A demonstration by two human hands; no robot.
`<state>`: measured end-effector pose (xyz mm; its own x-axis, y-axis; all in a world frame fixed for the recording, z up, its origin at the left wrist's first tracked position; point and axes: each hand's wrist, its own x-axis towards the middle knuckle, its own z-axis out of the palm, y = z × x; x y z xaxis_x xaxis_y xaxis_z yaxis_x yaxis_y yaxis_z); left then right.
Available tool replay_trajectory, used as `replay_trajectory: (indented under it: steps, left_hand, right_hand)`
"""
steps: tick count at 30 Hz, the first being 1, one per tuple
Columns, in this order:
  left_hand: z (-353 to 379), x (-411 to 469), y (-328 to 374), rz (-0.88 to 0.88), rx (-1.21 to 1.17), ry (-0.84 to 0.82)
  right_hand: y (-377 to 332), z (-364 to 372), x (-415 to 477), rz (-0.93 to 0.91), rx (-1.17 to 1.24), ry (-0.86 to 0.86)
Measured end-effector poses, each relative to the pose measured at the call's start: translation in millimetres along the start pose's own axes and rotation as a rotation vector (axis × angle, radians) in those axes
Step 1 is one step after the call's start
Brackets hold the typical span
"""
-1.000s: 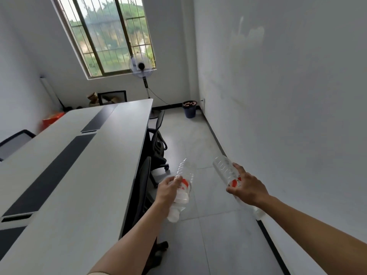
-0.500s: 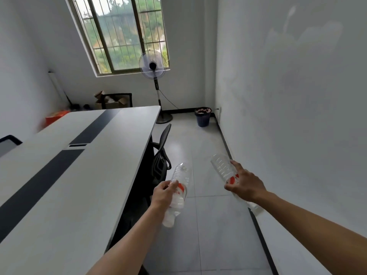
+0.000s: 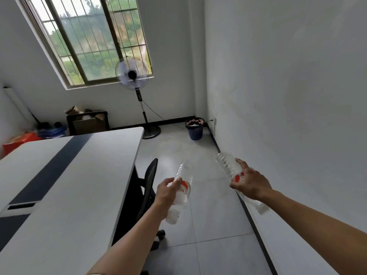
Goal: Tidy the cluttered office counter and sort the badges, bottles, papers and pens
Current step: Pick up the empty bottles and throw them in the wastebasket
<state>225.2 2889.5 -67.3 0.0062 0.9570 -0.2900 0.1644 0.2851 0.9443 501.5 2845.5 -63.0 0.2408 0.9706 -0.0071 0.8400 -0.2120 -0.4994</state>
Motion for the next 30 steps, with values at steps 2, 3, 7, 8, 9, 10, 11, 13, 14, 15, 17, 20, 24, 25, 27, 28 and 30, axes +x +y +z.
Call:
replay_trajectory:
  steps: [2, 3, 7, 8, 9, 10, 11, 13, 14, 15, 17, 20, 24, 25, 27, 28, 30]
  left_hand:
    - [10, 54, 12, -0.004, 0.004, 0.008]
    - [15, 77, 15, -0.007, 0.000, 0.016]
    - [40, 184, 48, -0.031, -0.023, 0.047]
    - [45, 208, 58, -0.036, -0.021, 0.054]
    - [49, 240, 72, -0.025, -0.024, 0.064]
    - [52, 262, 83, -0.016, -0.031, 0.081]
    - [54, 284, 93, -0.015, -0.030, 0.094]
    - [56, 326, 108, -0.032, -0.041, 0.113]
    - [56, 350, 115, -0.035, -0.053, 0.123]
    - [54, 373, 120, -0.034, -0.060, 0.134]
    - [50, 419, 128, -0.040, -0.080, 0.168]
    - [47, 502, 140, -0.054, -0.060, 0.187]
    - [46, 618, 165, -0.048, -0.043, 0.167]
    - [47, 653, 178, -0.046, -0.039, 0.154]
    - [47, 705, 204, -0.030, -0.029, 0.140]
    - [49, 736, 220, -0.011, -0.032, 0.125]
    - [59, 791, 245, -0.007, -0.010, 0.100]
  right_hand:
    - [4, 7, 58, -0.006, 0.004, -0.010]
    - [8, 12, 82, -0.006, 0.010, -0.017]
    - [9, 17, 208, -0.024, 0.022, -0.056]
    - [8, 16, 239, -0.027, 0.014, -0.064]
    - [3, 11, 278, -0.045, 0.014, -0.060]
    - [-1, 8, 307, -0.057, 0.018, -0.060]
    - [-6, 5, 337, -0.073, 0.015, -0.054]
    - [-18, 5, 395, -0.100, -0.002, -0.083]
    - [-25, 10, 425, -0.121, 0.001, -0.087]
    - [-31, 15, 452, -0.143, -0.006, -0.097]
    - [-42, 27, 500, -0.167, -0.003, -0.118]
    - [-53, 51, 582, -0.183, -0.008, -0.140]
    - [-63, 72, 689, -0.135, -0.012, -0.157]
    - [-67, 74, 721, -0.117, -0.009, -0.144]
    - [-74, 71, 770, -0.087, -0.007, -0.121]
    - [-78, 69, 798, -0.071, 0.000, -0.109]
    - [-79, 63, 850, -0.045, 0.002, -0.086]
